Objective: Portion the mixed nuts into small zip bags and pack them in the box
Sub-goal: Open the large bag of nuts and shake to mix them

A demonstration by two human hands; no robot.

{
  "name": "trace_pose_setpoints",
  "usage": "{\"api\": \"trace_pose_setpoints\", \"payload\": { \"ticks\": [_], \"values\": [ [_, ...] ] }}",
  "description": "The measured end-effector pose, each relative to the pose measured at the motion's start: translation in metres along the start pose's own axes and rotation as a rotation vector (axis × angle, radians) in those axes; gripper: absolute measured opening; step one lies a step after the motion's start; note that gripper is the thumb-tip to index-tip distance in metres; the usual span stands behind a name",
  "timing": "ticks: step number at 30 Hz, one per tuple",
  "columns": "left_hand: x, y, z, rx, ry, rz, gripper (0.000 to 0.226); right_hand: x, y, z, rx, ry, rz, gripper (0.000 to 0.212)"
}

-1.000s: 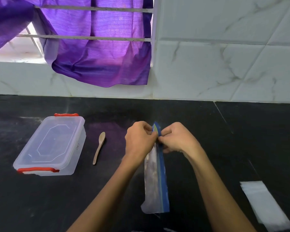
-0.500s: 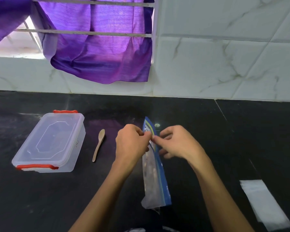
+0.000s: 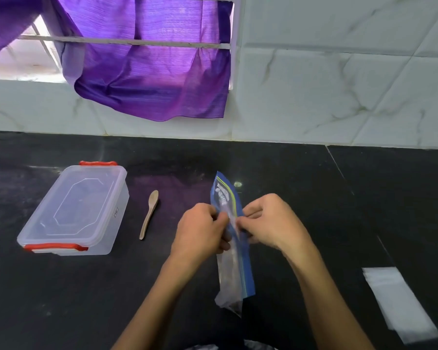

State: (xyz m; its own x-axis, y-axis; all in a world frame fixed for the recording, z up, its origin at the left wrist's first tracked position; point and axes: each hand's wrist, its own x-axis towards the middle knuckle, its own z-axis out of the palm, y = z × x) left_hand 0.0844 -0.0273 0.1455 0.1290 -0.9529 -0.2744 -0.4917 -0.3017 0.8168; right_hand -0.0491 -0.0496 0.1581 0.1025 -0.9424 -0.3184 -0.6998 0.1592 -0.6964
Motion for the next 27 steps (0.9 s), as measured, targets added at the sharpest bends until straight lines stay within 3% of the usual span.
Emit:
{"api": "trace_pose_setpoints", "payload": {
  "ticks": [2,4,6,8,12,14,18,20,22,24,27],
  "values": [
    [0.001,-0.004,-0.007,-0.002,0.131,-0.005,0.031,-0.001,0.004,-0.007,-0.042,0.186,0.013,0.014],
    [0.002,-0.005,-0.013,0.058,0.223,0.001,0.032,-0.003,0.008,-0.013,0.036,0.260,0.029,0.018],
    [-0.001,-0.003,-0.013,0.087,0.199,-0.007,0.034,-0.004,0.008,-0.011,0.167,0.157,0.042,0.014],
    [-0.008,0.001,-0.004,0.110,0.075,-0.046,0.037,-0.005,0.009,-0.002,0.244,0.044,0.041,0.003],
    [-0.018,-0.001,0.008,0.177,-0.176,-0.108,0.033,-0.009,0.012,0.014,0.278,0.118,-0.027,0.008],
    [-0.020,-0.006,0.006,0.138,-0.145,-0.057,0.022,-0.016,0.014,0.015,0.303,0.113,-0.023,0.010],
    [-0.029,-0.009,0.004,0.031,-0.059,0.006,0.022,-0.032,0.014,0.010,0.344,-0.159,0.049,0.018],
    [-0.032,-0.011,0.003,0.001,0.011,-0.006,0.021,-0.036,0.018,0.009,0.323,-0.085,0.057,0.018],
    [-0.033,-0.015,-0.004,0.017,0.129,-0.021,0.022,-0.037,0.026,0.004,0.157,0.140,0.058,0.019],
    [-0.034,-0.017,-0.012,0.069,0.205,-0.037,0.023,-0.042,0.028,-0.004,0.034,0.262,0.057,0.018],
    [-0.041,-0.014,-0.009,0.091,0.136,-0.051,0.024,-0.053,0.020,-0.007,0.108,0.067,0.068,0.010]
  ]
}}
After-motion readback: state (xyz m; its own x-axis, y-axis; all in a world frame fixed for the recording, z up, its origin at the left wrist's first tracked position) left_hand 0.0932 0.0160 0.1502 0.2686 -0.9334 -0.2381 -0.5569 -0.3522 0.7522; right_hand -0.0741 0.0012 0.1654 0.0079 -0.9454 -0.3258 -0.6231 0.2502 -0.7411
